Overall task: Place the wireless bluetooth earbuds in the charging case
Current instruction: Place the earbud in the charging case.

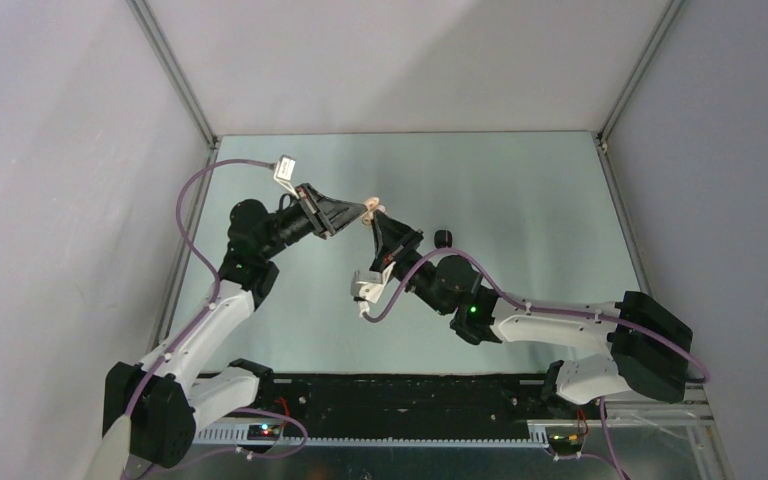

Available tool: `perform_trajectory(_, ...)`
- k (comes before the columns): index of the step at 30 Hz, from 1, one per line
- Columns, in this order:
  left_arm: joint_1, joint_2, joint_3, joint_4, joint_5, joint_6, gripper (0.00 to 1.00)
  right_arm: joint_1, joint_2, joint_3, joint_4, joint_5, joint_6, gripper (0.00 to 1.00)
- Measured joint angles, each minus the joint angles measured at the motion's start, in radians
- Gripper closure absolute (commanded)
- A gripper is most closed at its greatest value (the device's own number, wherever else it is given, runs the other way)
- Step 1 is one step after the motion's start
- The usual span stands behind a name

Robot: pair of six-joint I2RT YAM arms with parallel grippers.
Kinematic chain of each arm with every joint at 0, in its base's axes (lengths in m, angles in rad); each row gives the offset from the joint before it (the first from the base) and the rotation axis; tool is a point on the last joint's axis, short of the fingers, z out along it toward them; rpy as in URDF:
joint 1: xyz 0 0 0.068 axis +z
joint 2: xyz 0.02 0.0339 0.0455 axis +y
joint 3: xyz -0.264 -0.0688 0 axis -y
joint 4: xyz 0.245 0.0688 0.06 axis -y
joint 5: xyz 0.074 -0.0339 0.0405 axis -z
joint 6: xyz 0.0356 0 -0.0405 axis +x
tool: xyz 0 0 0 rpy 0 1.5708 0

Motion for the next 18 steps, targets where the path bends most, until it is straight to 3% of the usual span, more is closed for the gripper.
perform_trajectory(18, 0.0, 0.005, 0.0, 0.0, 0.0, 0.002, 1.0, 0.005, -0.008, 0.0, -0.053, -0.046, 0.007, 1.0)
